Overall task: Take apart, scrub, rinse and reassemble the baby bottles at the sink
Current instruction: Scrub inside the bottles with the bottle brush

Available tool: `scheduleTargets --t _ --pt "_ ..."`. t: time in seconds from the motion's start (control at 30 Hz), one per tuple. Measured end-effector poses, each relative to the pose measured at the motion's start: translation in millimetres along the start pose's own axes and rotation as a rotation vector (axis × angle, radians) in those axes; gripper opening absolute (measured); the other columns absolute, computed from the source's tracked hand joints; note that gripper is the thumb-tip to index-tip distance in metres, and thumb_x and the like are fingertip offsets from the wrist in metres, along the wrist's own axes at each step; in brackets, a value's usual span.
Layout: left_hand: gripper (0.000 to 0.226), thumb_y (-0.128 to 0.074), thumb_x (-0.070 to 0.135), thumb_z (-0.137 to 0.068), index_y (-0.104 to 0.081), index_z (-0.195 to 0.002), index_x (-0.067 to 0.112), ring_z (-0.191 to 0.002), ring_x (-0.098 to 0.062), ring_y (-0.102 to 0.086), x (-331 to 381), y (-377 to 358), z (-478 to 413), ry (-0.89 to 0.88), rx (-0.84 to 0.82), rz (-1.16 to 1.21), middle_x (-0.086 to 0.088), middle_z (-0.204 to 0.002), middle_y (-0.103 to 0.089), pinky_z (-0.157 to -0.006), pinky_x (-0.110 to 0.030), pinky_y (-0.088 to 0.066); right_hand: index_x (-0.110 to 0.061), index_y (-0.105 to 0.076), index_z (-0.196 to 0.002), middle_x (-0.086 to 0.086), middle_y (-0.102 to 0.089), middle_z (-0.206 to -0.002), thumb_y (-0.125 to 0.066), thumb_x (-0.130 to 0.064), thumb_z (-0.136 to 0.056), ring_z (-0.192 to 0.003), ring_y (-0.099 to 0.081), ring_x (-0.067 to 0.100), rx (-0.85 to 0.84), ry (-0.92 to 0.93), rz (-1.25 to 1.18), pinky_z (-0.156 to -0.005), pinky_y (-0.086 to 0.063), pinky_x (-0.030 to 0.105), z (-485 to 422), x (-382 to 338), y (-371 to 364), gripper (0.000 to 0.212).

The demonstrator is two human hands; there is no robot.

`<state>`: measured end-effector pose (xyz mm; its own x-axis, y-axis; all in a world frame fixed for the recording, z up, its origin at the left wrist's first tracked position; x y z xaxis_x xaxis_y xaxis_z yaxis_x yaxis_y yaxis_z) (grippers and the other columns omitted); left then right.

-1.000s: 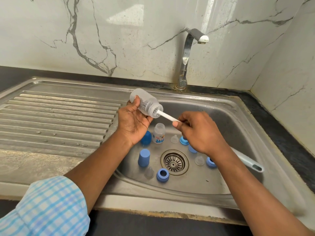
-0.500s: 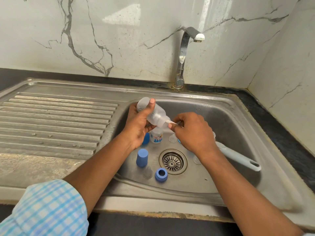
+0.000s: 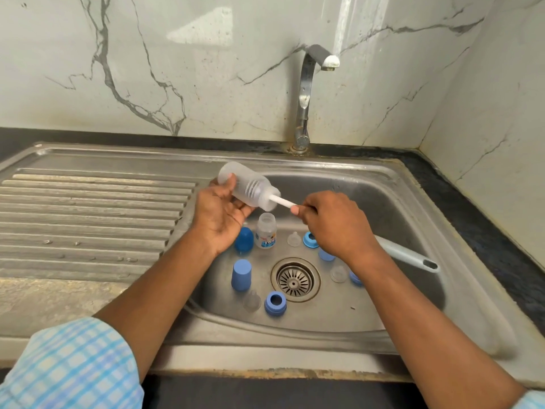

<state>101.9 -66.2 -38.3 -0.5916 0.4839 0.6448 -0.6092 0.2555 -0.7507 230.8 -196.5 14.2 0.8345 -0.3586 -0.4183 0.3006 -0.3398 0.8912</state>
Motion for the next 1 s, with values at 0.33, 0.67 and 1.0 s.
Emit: scheduleTargets --t 0.33,0.67,1.0 --pt "0.076 -0.065 0.052 -0.079 -0.043 -0.141 0.012 -0.102 -0.03 -0.069 -20.4 -13.6 9.5 0.05 -0.116 -0.308 -0.02 -0.129 -0.062 -0.07 -0.041 -0.059 -0.027 -0.067 -0.097 -0.007 -0.065 -0.077 -0.069 -0.038 -0.089 -0.07 -0.06 0.016 0.095 0.081 -0.005 -0.056 -0.038 0.027 9.8 -21.3 6.2 0.014" --pt "0.021 -0.058 0.015 -0.094 -0.059 -0.11 0.003 -0.099 -0.029 -0.07 2.3 3.0 -0.2 0.04 0.05 -0.112 -0.018 -0.113 -0.068 -0.079 -0.042 -0.06 -0.023 -0.064 -0.085 -0.004 -0.067 -0.073 -0.066 -0.038 -0.092 -0.068 -0.062 0.017 -0.033 0.128 -0.08 -0.063 -0.051 0.036 -1.7 -10.7 3.2 0.017" --pt "0.067 -0.066 0.016 -0.076 -0.047 -0.139 0.001 -0.101 -0.03 -0.071 4.1 -0.5 1.9 -0.014 -0.04 0.024 -0.016 -0.111 -0.07 -0.082 -0.047 -0.06 -0.024 -0.065 -0.085 -0.002 -0.069 -0.069 -0.055 -0.033 -0.1 -0.052 -0.052 0.007 -0.115 0.164 -0.116 -0.057 -0.043 0.031 3.3 -4.0 7.5 0.021"
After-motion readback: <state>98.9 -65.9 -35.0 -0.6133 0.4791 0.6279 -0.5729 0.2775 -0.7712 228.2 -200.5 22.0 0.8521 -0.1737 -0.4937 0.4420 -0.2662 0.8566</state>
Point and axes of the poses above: each hand's wrist, its own z-axis away from the middle knuckle, its own y-axis out of the back of the hand, x = y × z, the point moved 8 cm from there along -z, towards the middle knuckle
